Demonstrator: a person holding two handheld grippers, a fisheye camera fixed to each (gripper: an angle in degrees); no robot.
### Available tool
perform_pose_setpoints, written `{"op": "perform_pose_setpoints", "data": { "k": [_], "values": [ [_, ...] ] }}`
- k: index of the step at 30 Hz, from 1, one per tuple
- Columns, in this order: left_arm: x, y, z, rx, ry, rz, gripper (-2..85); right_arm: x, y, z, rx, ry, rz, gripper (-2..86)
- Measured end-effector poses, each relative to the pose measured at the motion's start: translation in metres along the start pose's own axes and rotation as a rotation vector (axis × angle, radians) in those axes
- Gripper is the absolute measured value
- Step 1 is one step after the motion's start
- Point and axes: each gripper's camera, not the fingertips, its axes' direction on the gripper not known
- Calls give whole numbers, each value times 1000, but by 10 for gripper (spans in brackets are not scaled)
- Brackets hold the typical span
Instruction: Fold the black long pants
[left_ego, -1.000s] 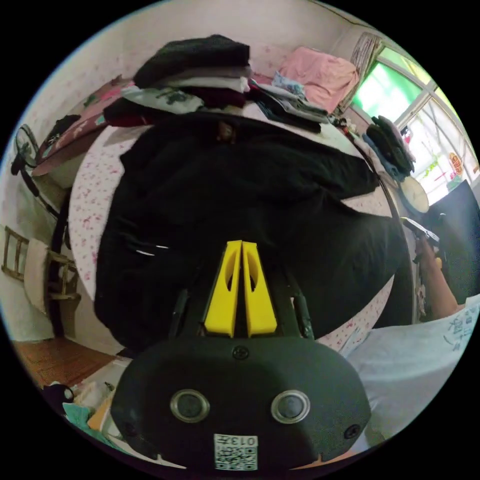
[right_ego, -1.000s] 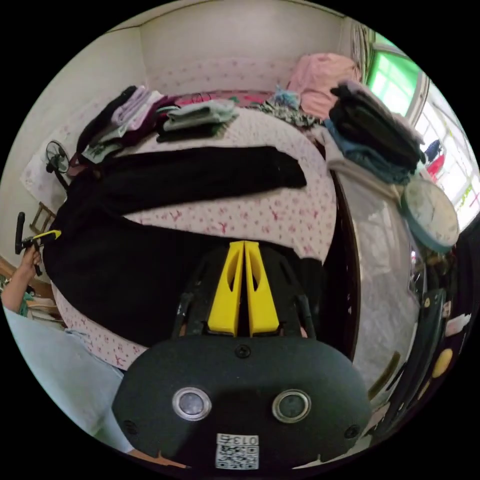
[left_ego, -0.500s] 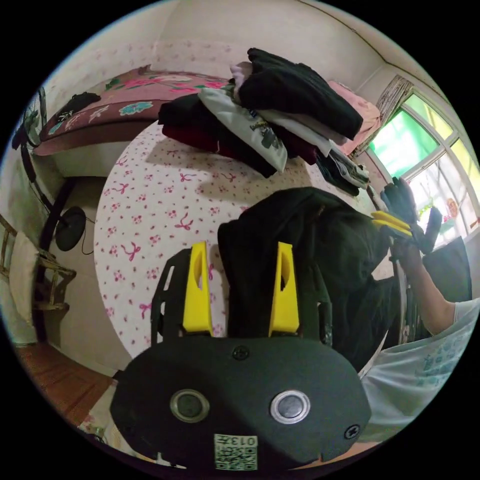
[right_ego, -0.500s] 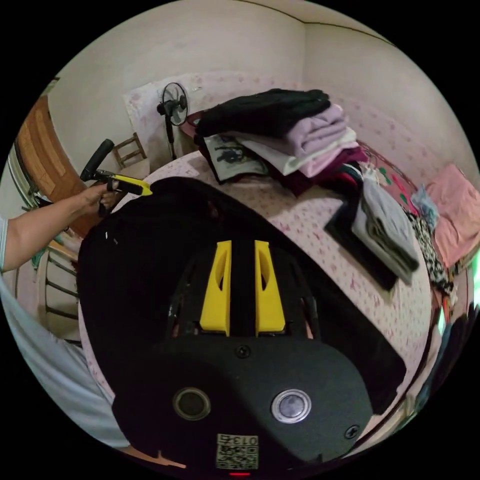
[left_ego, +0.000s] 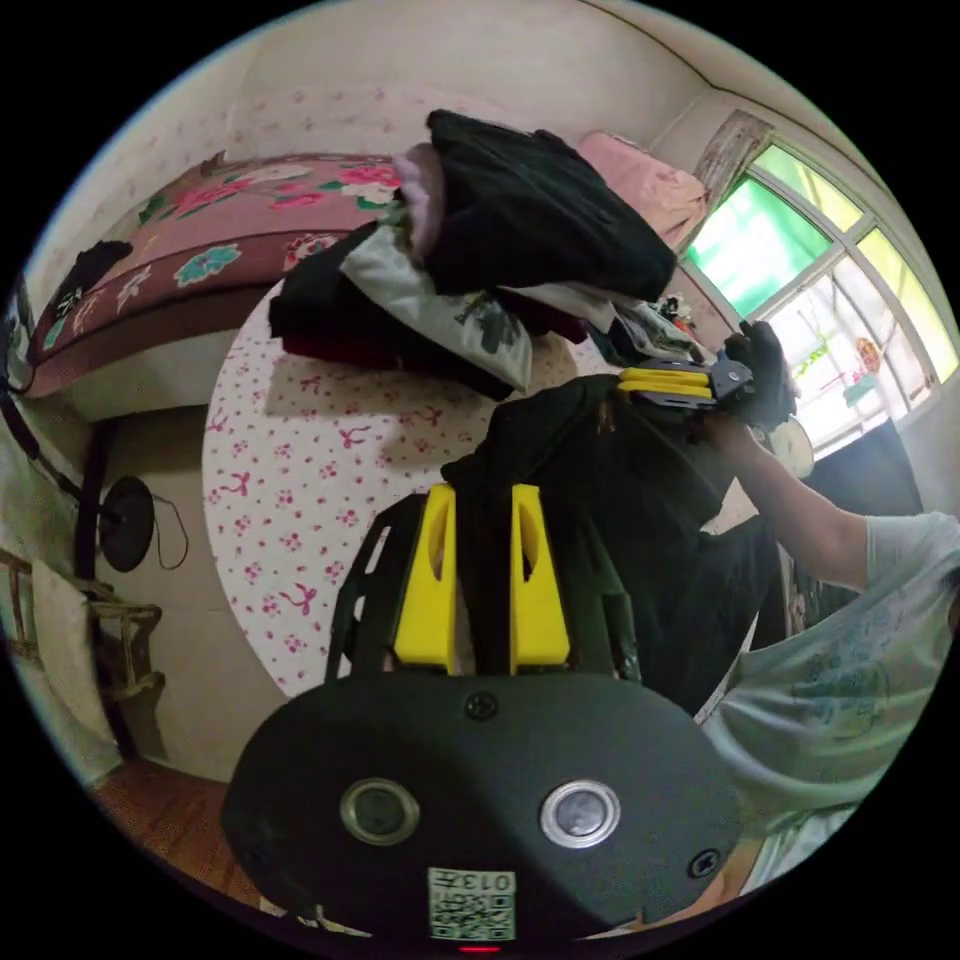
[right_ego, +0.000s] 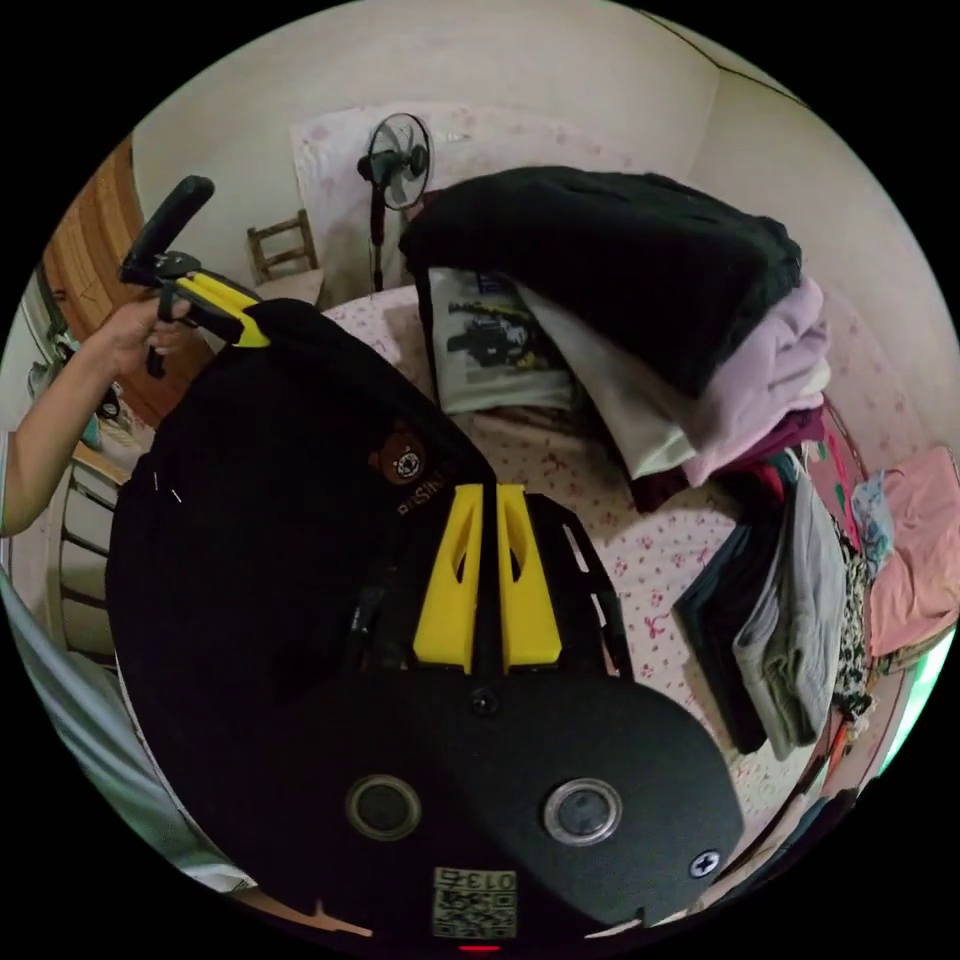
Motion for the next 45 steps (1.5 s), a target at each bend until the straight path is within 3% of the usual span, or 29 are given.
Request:
{"op": "perform_pose_setpoints", "data": {
  "k": [3, 5, 9, 13, 18, 23, 25, 33, 39, 45],
  "values": [
    [-45, -7, 23, -76, 20, -139, 99, 4, -16, 18, -10, -6, -15, 38],
    [-65, -3, 44, -138, 52, -216, 111, 14, -16, 49, -133, -64, 27, 47],
    [-79, 22, 26, -18, 107, -270, 128, 36, 13, 17, -18, -139, 124, 66],
    [-69, 63, -13, 53, 47, -254, 133, 60, 108, -72, 169, -121, 266, 75],
    [-20, 119, -21, -97, -13, -160, 148, 71, 279, -144, 25, 105, 636, 76],
    [3, 184, -14, -173, 36, -247, 167, 41, 452, -223, -124, 337, 1075, 91],
    [9, 206, -2, -215, 29, -275, 171, 31, 487, -237, -136, 341, 1162, 99],
    [37, 233, 10, -156, -95, -324, 184, 17, 527, -225, -181, 263, 1133, 128],
    [47, 247, 35, -175, -40, -370, 185, 11, 540, -210, -244, 257, 1098, 98],
    [68, 233, 60, -215, 3, -299, 60, -5, 543, -228, -271, 304, 1041, 40]
  ]
}}
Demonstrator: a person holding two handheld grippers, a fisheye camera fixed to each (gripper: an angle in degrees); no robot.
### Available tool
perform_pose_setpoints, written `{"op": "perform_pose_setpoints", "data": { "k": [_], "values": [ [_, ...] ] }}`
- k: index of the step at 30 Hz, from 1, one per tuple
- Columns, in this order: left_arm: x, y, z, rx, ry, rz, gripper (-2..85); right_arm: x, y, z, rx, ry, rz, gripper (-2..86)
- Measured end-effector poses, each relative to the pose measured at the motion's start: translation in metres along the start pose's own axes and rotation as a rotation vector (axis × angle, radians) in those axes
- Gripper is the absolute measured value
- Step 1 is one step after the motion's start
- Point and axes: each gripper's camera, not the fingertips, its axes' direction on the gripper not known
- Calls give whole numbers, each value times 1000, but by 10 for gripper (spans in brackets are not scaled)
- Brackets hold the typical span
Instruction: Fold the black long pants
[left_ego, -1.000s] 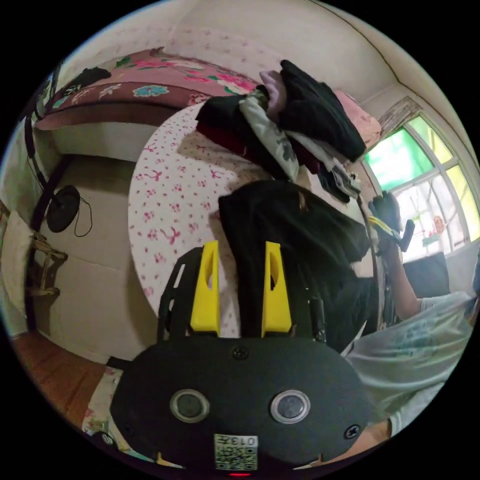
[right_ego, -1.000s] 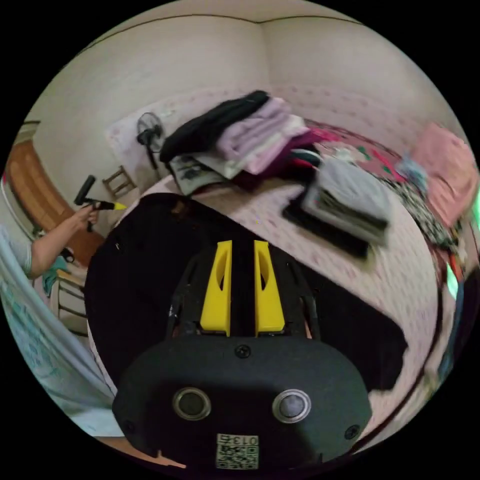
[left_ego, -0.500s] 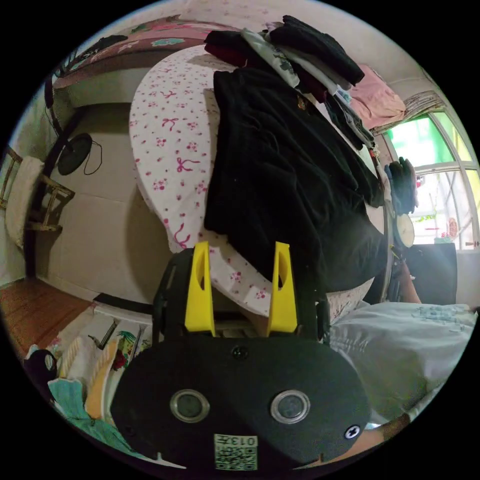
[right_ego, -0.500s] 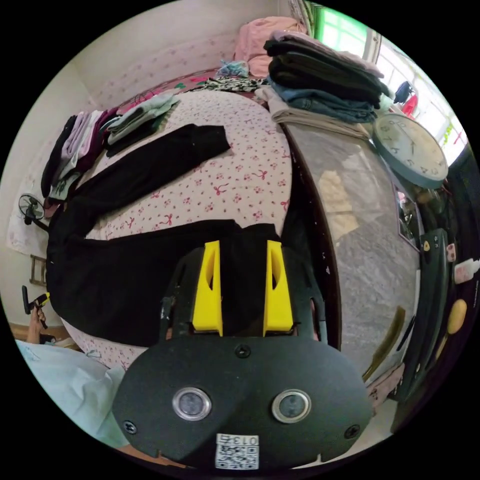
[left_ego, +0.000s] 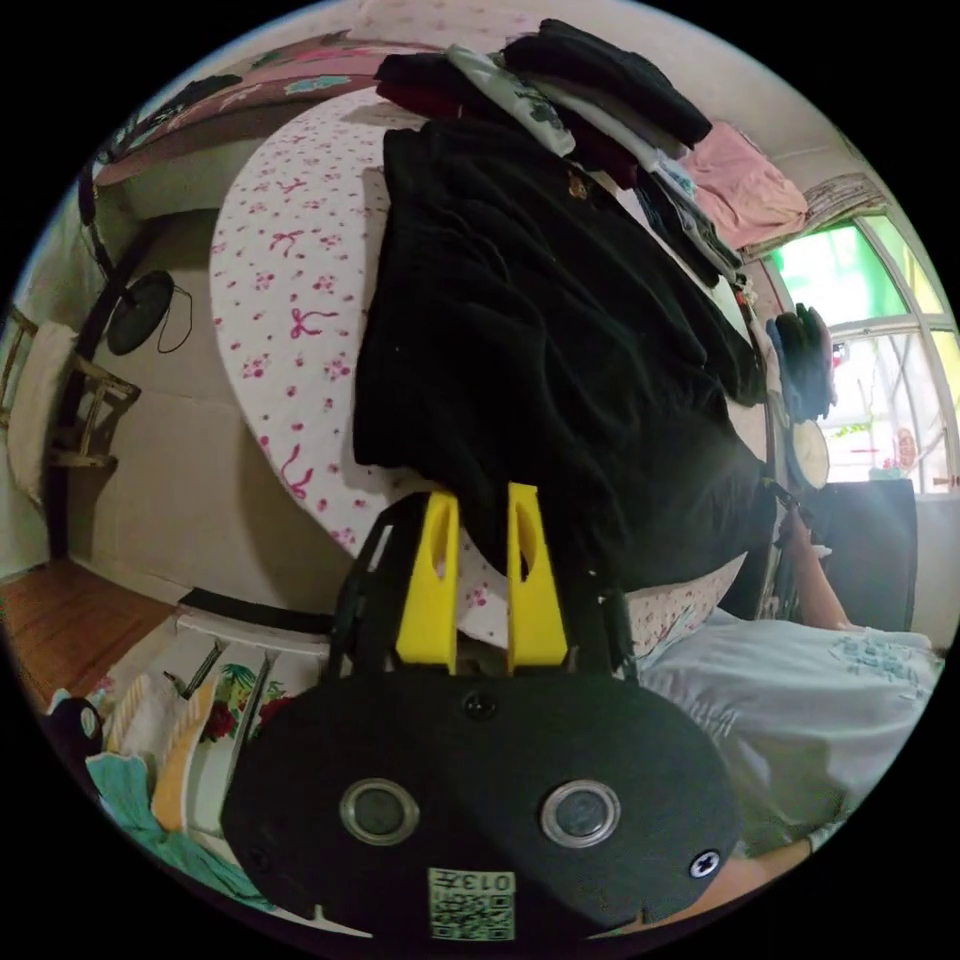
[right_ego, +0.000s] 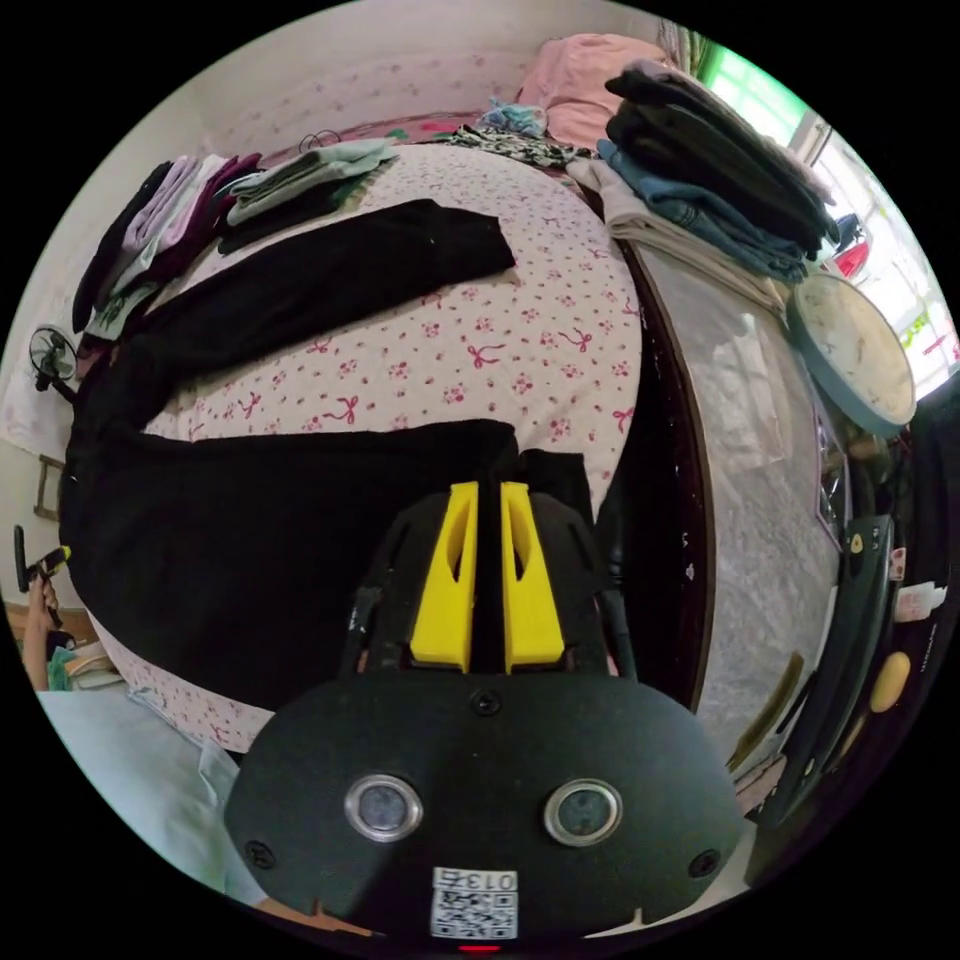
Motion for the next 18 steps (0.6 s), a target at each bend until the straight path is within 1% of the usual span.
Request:
{"op": "perform_pose_setpoints", "data": {
  "k": [5, 7, 9, 12, 14, 15, 16, 18],
  "values": [
    [14, 7, -15, 55, 25, -8, 34, 0, 20, -37, 75, 87, -69, 33],
    [21, 16, -37, 113, 65, 0, 32, 1, 27, -57, 102, 96, -97, 32],
    [27, 22, -52, 143, 57, 3, 32, 1, 34, -76, 127, 87, -121, 32],
    [29, 26, -56, 117, -15, -14, 35, 2, 39, -85, 105, 60, -140, 35],
    [23, 26, -41, 95, -38, -37, 40, 4, 39, -73, 83, 40, -139, 40],
    [17, 26, -23, 58, -34, -61, 46, 5, 38, -68, 71, 38, -132, 42],
    [11, 26, -2, 6, -18, -98, 50, 8, 37, -53, 37, 33, -120, 49],
    [11, 33, 20, -41, -20, -136, 53, 15, 39, -34, -58, 20, -122, 64]
  ]
}}
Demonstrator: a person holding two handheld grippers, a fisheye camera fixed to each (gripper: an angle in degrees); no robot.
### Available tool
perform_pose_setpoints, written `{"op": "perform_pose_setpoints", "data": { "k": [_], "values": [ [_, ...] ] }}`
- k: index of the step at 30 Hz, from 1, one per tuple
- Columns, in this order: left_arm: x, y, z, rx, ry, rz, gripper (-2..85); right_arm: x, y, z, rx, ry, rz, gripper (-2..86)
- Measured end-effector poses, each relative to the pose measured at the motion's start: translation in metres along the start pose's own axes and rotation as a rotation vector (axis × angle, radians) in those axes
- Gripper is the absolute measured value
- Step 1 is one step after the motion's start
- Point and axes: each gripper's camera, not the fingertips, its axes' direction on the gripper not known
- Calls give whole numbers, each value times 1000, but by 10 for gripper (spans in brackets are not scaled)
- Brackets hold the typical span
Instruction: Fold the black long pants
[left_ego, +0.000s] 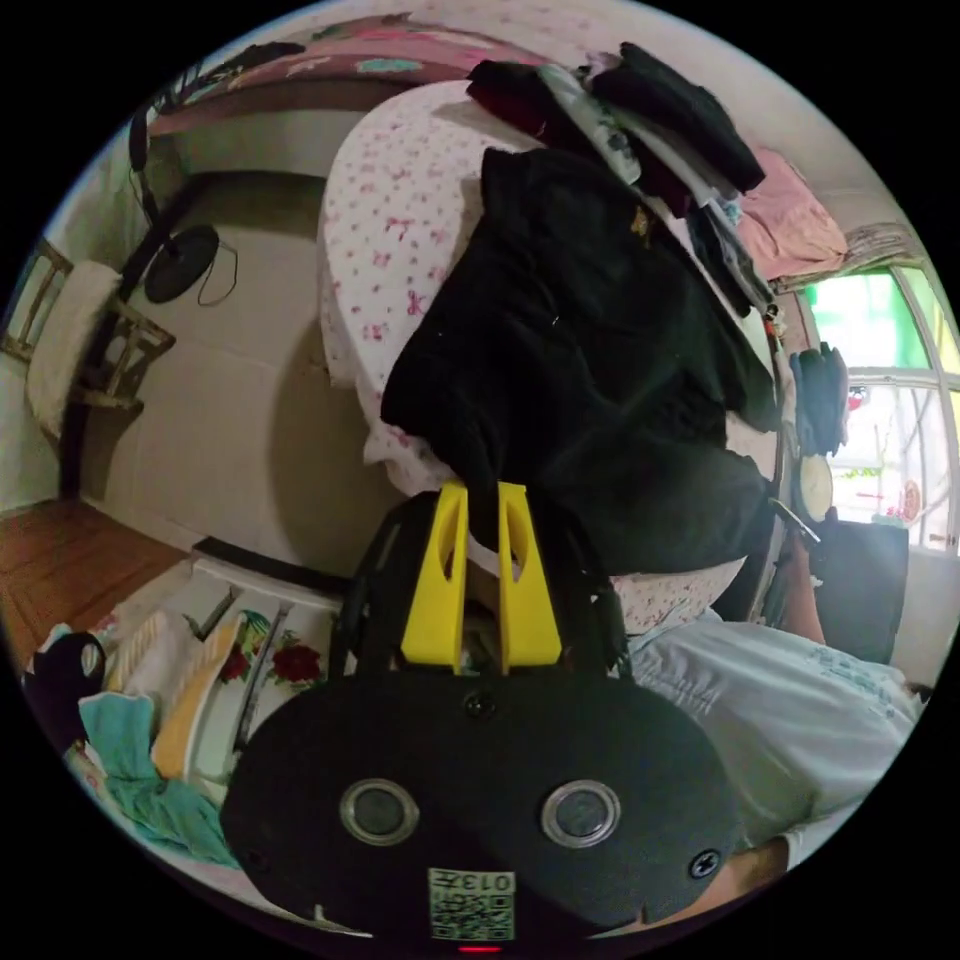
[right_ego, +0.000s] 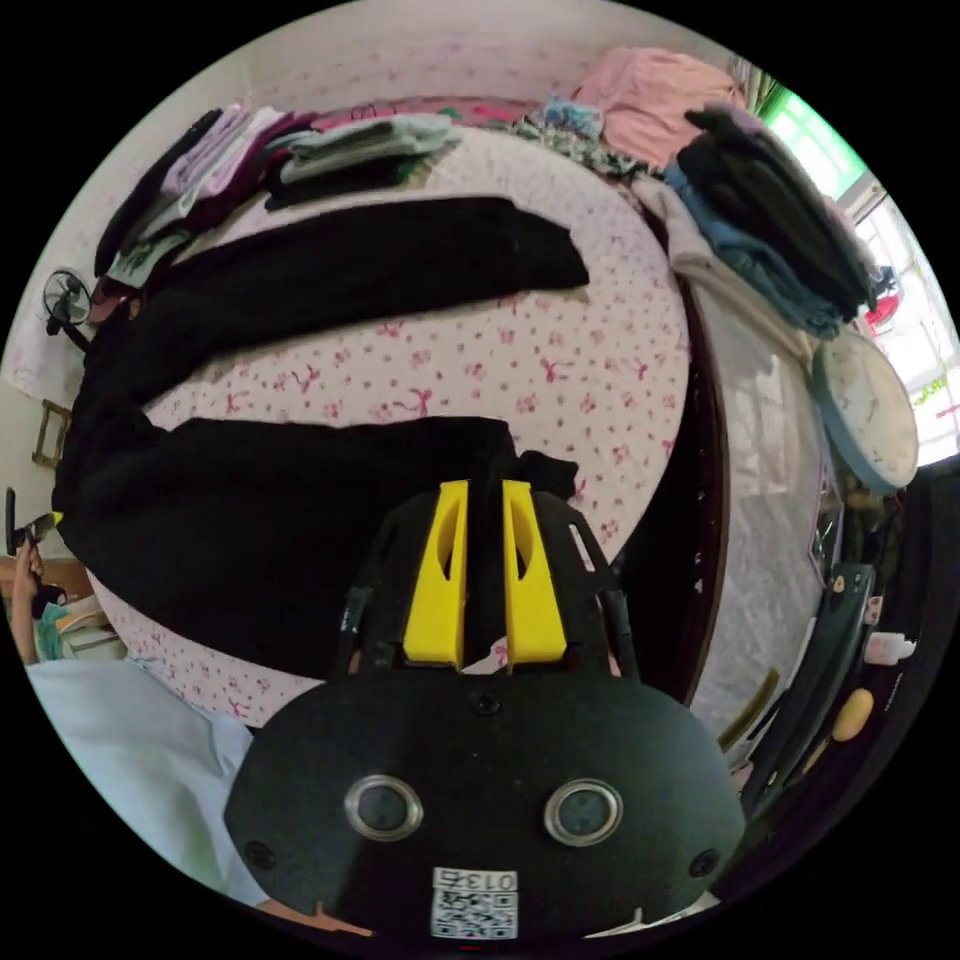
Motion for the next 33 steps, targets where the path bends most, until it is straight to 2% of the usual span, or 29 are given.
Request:
{"op": "perform_pose_setpoints", "data": {
  "k": [1, 5, 7, 9, 13, 18, 21, 22, 24, 29, 33],
  "values": [
    [3, 9, 4, 24, 1, -4, 54, 8, 6, 0, -17, -10, 16, 72],
    [18, 40, -10, 169, -48, -5, 53, 62, 56, -42, 166, -45, 213, 79],
    [47, 52, -22, 303, -110, 80, 53, 84, 83, -53, 203, -2, 304, 82],
    [76, 47, -15, 324, -96, 171, 56, 101, 106, -54, 215, -21, 371, 84],
    [167, 10, 46, 191, -87, 427, 64, 112, 130, -35, 181, -193, 410, 89],
    [284, -18, 127, 95, -130, 716, 70, 107, 124, -14, 149, -249, 378, 92],
    [341, -23, 173, 61, -186, 850, 71, 105, 116, 2, 70, -261, 343, 55],
    [359, -24, 190, 46, -212, 886, 72, 103, 116, -1, 71, -204, 326, 35],
    [383, -24, 212, 31, -244, 932, 74, 103, 115, -8, 68, -201, 279, 24],
    [421, -27, 248, 41, -322, 962, 73, 127, 147, -60, 222, -117, 313, 12],
    [435, -39, 273, 22, -339, 943, 31, 140, 156, -34, 87, -124, 339, 11]
  ]
}}
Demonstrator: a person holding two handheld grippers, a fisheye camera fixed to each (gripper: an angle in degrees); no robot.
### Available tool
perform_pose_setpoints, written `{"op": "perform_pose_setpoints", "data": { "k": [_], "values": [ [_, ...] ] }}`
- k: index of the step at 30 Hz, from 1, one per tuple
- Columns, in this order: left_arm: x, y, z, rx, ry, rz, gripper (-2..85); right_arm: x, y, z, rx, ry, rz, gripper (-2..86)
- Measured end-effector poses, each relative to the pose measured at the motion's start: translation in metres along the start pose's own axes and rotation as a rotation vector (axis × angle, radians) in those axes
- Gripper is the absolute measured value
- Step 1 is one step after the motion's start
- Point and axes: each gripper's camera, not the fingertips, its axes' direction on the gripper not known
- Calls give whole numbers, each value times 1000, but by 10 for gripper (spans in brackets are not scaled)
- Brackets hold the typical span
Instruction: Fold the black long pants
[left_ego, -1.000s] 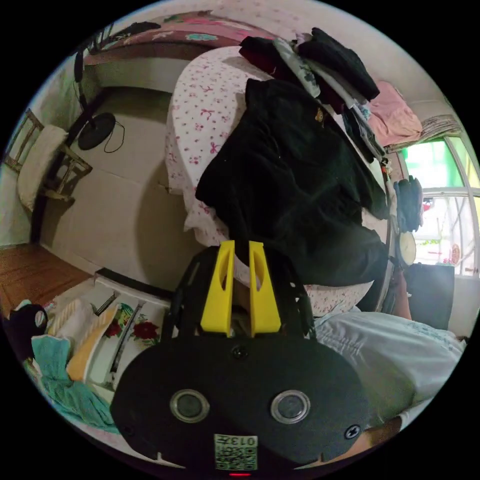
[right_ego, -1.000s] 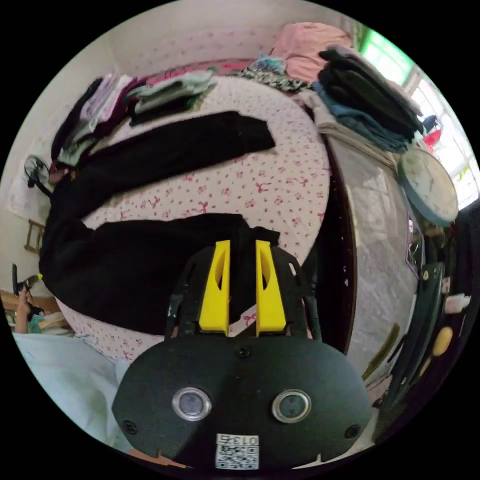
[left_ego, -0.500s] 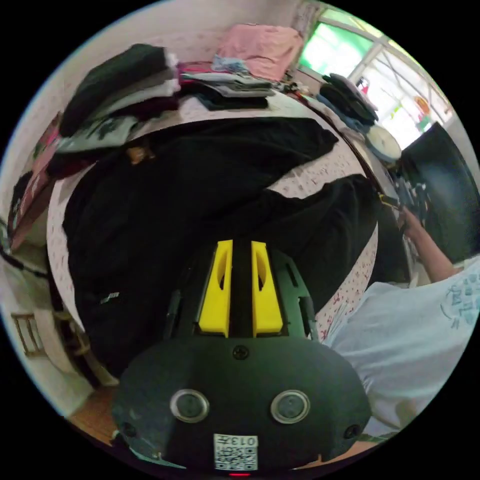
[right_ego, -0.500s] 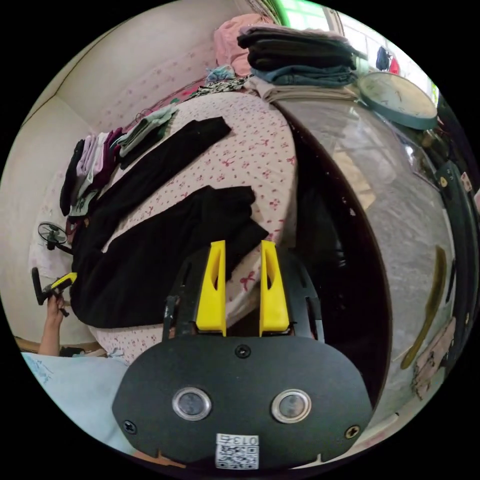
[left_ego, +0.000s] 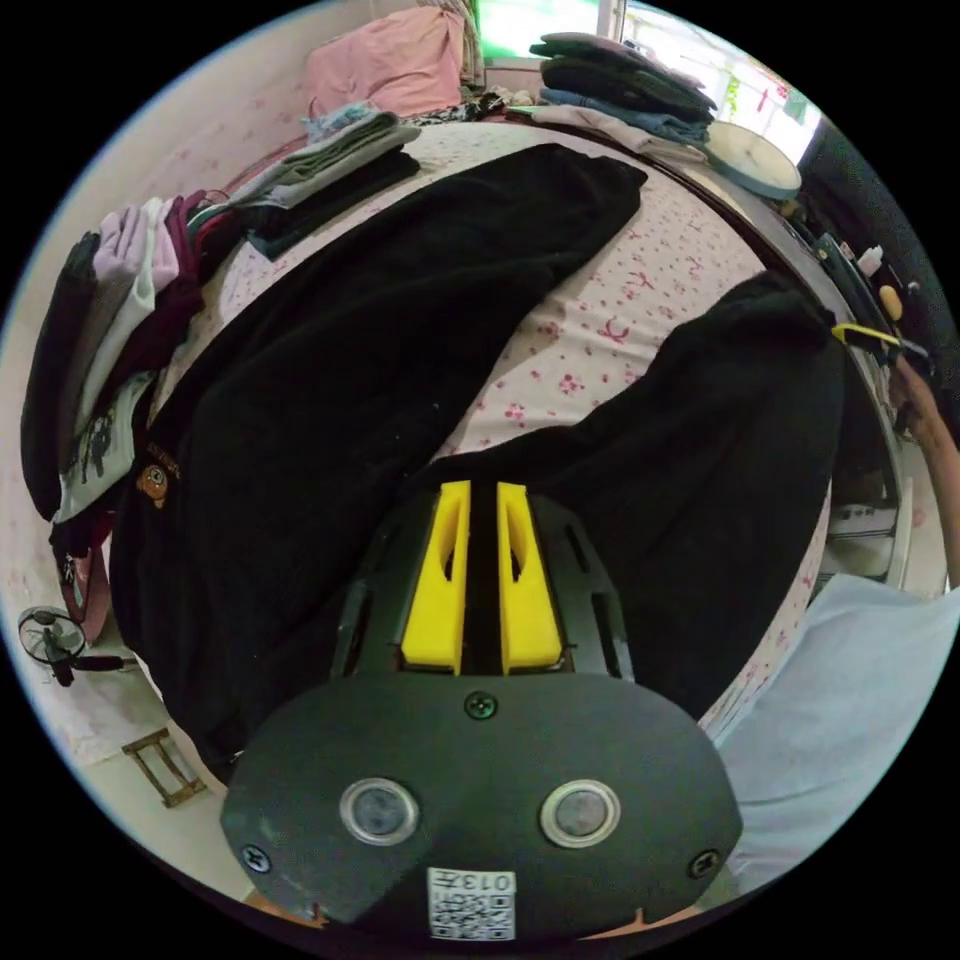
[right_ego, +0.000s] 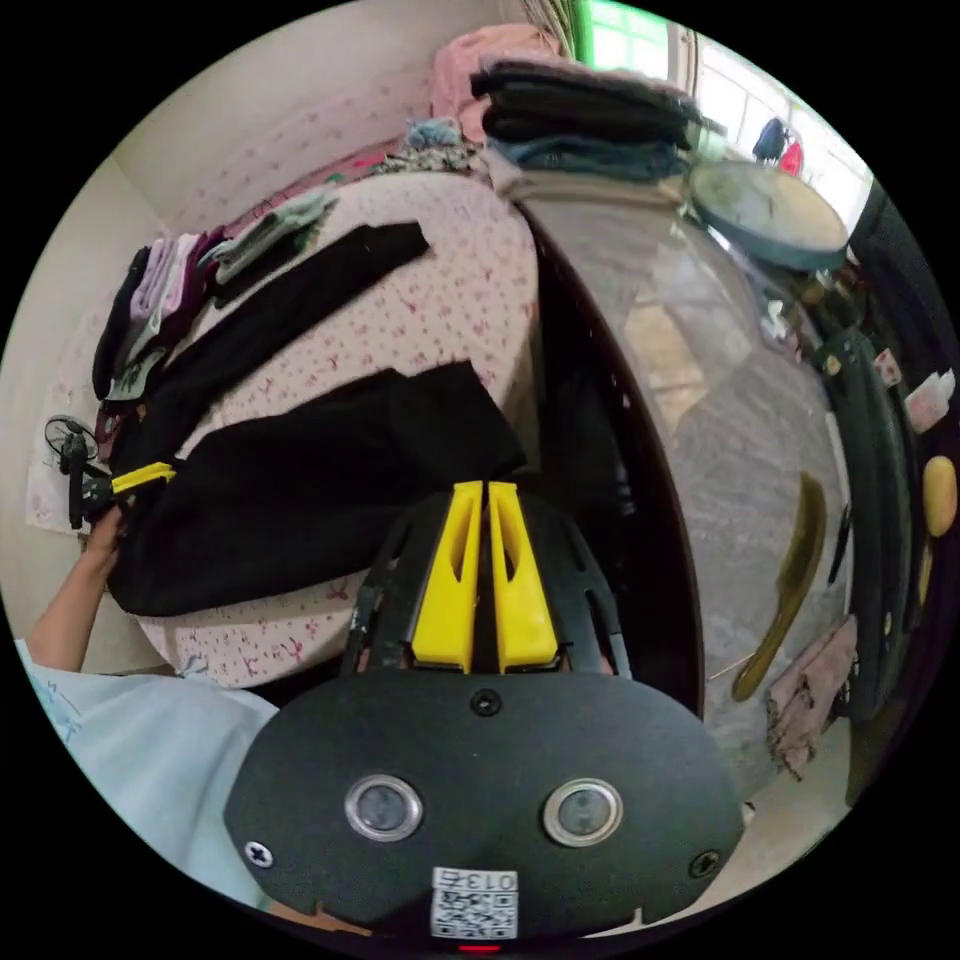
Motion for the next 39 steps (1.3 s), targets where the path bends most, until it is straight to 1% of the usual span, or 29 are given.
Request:
{"op": "perform_pose_setpoints", "data": {
  "k": [1, 2, 3, 5, 7, 9, 11, 14, 16, 18, 21, 25, 27, 30, 32, 33, 35, 37, 39],
  "values": [
    [-4, -6, -1, -3, 35, -33, 20, 7, 0, 12, -53, -29, 18, 13],
    [-6, -7, -4, 18, 42, -58, 18, 13, 1, 13, -62, -36, 43, 14],
    [-9, -7, -12, 77, 43, -103, 14, 16, 2, 9, -40, -14, 66, 14],
    [-16, -4, -19, 124, 87, -150, 12, 25, 5, -14, 85, 99, 121, 18],
    [-21, -4, -24, 188, 34, -199, 17, 27, 2, -26, 144, 108, 111, 25],
    [-16, -18, -20, 187, 2, -159, 33, 18, -9, -31, 189, 74, 51, 31],
    [-9, -39, -12, 169, 10, -113, 52, -8, -33, -24, 222, 40, -61, 48],
    [6, -76, 8, 110, -11, -2, 78, -44, -75, -4, 213, -37, -174, 63],
    [16, -102, 28, 36, -54, 95, 88, -62, -102, 8, 221, -39, -208, 66],
    [19, -119, 40, -18, -56, 150, 87, -74, -131, 19, 219, -42, -219, 70],
    [12, -139, 50, -53, -47, 172, 58, -82, -180, 35, 207, -69, -212, 77],
    [-6, -157, 57, -90, 34, 186, 23, -83, -237, 55, 169, -35, -161, 109],
    [-10, -162, 57, -98, 54, 218, 17, -82, -254, 67, 138, -11, -136, 109],
    [-12, -163, 46, -81, 77, 315, 11, -86, -270, 96, -1, 17, -171, 60],
    [-14, -160, 39, -61, 88, 364, 9, -89, -273, 89, 32, 52, -237, 36],
    [-20, -157, 35, -35, 116, 363, 9, -89, -273, 85, 51, 61, -249, 34],
    [-32, -159, 38, -20, 208, 327, 9, -84, -269, 68, 150, 72, -258, 28],
    [-41, -167, 54, -54, 277, 319, 10, -80, -267, 71, 132, 80, -258, 26],
    [-44, -172, 70, -108, 288, 311, 12, -79, -267, 86, 50, 113, -288, 27]
  ]
}}
